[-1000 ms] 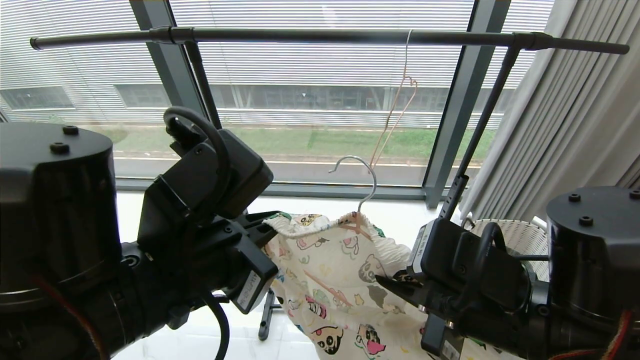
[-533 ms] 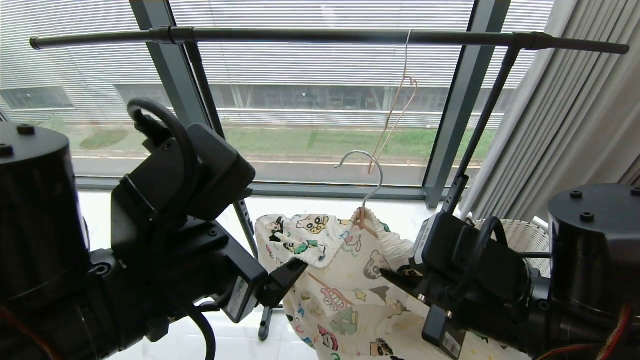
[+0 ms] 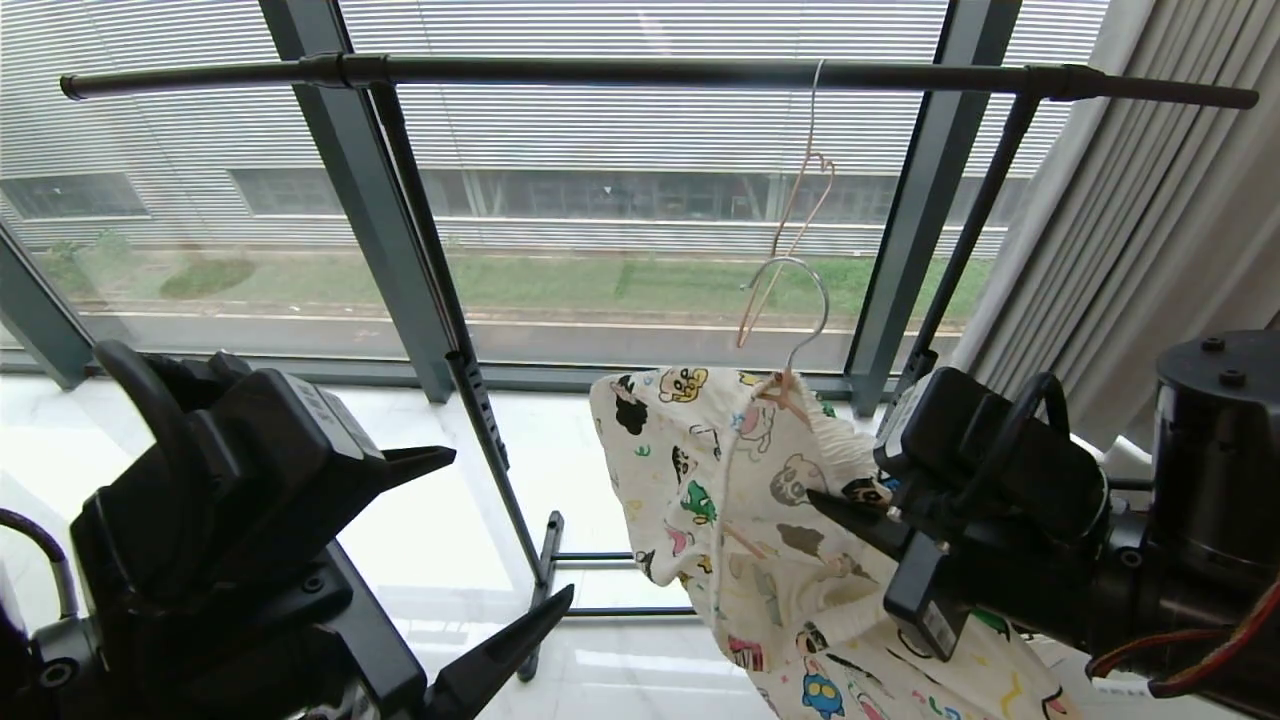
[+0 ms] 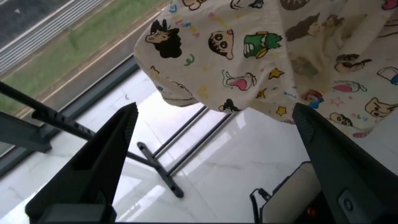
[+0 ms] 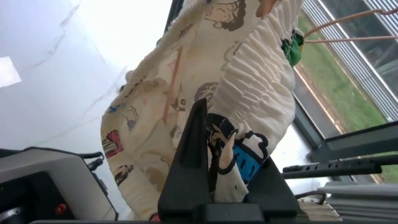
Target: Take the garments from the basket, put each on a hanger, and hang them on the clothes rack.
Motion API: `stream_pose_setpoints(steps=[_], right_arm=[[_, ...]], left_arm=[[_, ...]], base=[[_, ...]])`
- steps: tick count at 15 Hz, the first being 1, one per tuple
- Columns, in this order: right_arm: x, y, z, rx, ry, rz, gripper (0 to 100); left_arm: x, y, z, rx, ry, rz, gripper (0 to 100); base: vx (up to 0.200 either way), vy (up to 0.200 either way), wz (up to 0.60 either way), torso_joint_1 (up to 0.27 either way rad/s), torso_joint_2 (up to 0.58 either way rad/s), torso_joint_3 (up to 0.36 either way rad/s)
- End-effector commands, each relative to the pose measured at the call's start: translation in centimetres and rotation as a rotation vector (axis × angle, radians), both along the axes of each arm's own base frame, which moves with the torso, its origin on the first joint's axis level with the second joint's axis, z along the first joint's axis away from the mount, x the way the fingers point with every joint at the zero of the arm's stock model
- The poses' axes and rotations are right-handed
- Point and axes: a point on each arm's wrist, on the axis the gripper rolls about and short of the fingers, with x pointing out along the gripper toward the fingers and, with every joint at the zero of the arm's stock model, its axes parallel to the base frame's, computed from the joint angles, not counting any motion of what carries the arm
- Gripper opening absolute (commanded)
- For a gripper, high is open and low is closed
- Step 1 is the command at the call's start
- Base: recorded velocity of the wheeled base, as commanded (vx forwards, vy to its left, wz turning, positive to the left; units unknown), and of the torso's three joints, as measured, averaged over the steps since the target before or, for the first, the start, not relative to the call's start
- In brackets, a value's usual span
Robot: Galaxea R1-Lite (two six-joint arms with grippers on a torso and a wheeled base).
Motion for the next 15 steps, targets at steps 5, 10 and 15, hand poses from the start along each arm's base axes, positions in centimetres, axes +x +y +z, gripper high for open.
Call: stream_pose_setpoints(steps=[5, 10, 15], right_arm=[[-0.4, -8.1, -0.6, -0.011, 0.004, -0.235, 0], [0.6, -13.4, 1.4, 0.044, -0.046, -0.529, 0], [3.3, -12.8, 4.8, 0.089, -0.098, -0.572, 0]], left_arm=[[2.0, 3.2, -0.7, 0.014, 0.005, 0.233, 100], [3.0, 4.8, -0.7, 0.016, 0.001, 0.353, 100], [2.5, 5.1, -0.3, -0.001, -0.017, 0.351, 100]], base=[[0.0, 0.0, 0.0, 0.0, 0.0, 0.0], [0.0, 0.0, 0.0, 0.0, 0.0, 0.0], [0.0, 0.0, 0.0, 0.0, 0.0, 0.0]])
